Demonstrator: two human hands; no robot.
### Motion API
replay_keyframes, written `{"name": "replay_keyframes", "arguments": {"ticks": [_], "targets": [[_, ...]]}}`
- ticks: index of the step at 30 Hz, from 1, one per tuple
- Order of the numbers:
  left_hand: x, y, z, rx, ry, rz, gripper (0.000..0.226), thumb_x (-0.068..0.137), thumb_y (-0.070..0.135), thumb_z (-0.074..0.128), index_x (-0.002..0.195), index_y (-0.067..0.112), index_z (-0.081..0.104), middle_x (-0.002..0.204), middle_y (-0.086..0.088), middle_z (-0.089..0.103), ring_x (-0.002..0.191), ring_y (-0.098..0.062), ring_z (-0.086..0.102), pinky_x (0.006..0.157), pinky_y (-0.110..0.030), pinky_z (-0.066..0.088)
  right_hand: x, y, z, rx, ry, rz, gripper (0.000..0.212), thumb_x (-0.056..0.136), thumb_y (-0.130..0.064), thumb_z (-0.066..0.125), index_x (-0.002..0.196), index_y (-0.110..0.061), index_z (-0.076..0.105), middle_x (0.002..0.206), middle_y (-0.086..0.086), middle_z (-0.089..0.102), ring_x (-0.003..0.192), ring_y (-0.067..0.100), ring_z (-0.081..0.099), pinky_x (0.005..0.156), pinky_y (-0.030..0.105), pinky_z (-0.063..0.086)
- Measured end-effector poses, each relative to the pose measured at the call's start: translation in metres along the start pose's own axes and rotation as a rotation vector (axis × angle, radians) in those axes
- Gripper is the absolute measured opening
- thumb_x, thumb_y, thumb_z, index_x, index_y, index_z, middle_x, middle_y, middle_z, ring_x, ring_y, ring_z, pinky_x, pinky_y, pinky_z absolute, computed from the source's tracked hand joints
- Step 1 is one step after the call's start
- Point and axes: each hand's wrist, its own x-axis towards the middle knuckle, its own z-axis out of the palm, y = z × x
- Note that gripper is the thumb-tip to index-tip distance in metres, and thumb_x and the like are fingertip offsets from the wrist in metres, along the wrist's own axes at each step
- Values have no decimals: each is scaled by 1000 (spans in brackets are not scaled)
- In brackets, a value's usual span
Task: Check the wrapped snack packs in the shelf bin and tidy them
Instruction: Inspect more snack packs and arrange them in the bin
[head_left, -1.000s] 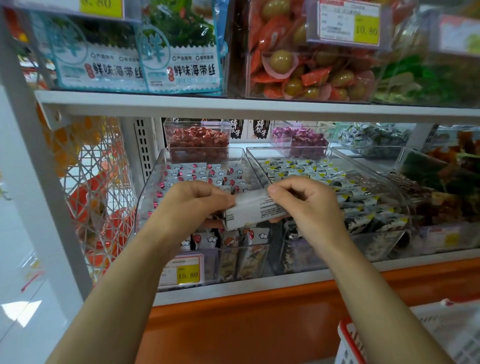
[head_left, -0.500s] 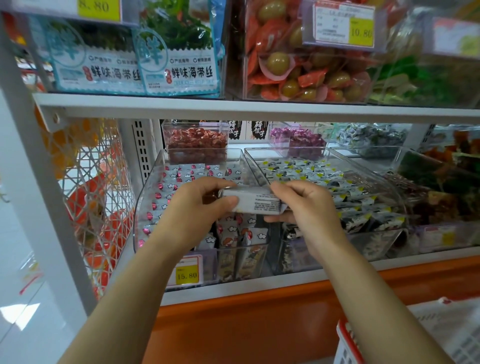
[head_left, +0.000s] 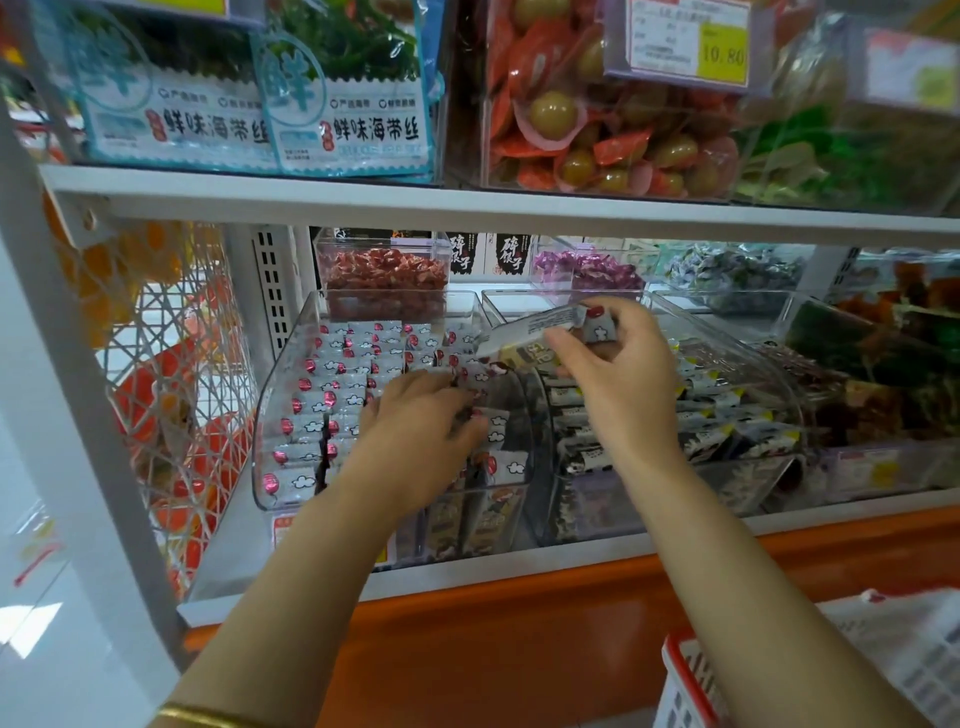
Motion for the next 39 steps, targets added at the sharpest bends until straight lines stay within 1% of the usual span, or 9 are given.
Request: {"name": "replay_keyframes", "arguments": {"ticks": [3,7,10,19,23,27,29,33,39], "targets": [[0,-5,4,58,-16,14,42,92,48,45,131,32,49,148,6,32,139,-17,14,112,-45,12,9,-4,8,-230,-114,-171,30,80,-26,72,104,-13,61,85,-13,59,76,2,55,68,4,41],[-1,-6,2,54,1,37,40,90,49,48,126,33,52,145,5,36,137,-20,18,111,-45,17,27,-10,21,-698,-404,-429,42,80,-37,70,113,-13,62,109,4,63,106,22,51,84,31,40],[-2,-6,0,47,-21,41,38,89,48,50,125,34,54,142,5,39,134,-22,24,110,-43,20,42,-19,31,-915,-553,-528,46,79,-47,66,114,-18,62,114,1,62,114,22,42,88,35,32],[-2,-9,-5,10,-32,56,34,88,43,54,120,30,58,127,2,52,123,-24,38,104,-46,30,48,-15,43,-1017,-678,-493,40,80,-47,67,109,-20,63,105,4,60,113,24,43,90,37,32],[-1,-9,-6,-37,-28,60,37,87,40,57,120,22,60,123,-2,54,118,-26,43,101,-43,36,49,-11,42,-1094,-862,-449,15,87,-40,58,88,-29,67,92,0,47,111,26,37,90,38,28],[1,-11,-7,-69,-11,47,36,87,36,60,119,18,61,121,-4,57,115,-26,46,99,-39,38,54,-17,51,-1298,-1071,-374,29,87,-31,48,59,-23,48,95,0,36,115,34,34,94,44,34],[1,-12,-9,-91,3,37,35,87,36,61,117,18,62,119,-5,58,112,-25,48,97,-38,40,59,-19,52,-1181,-1045,-367,23,87,-24,48,68,-22,60,101,5,42,109,31,41,90,41,40],[2,-16,-12,-104,25,21,34,89,35,58,117,18,62,117,-4,59,111,-23,48,94,-37,42,72,-14,60,-885,-760,-372,25,87,-11,50,96,-15,73,107,7,66,113,24,47,88,37,45],[2,-20,-15,-106,25,-13,36,90,33,58,122,18,59,121,-5,56,114,-24,46,96,-38,41,74,-2,83,-1221,-826,-453,14,86,-18,57,91,-19,70,106,0,61,118,25,37,91,37,32]]}}
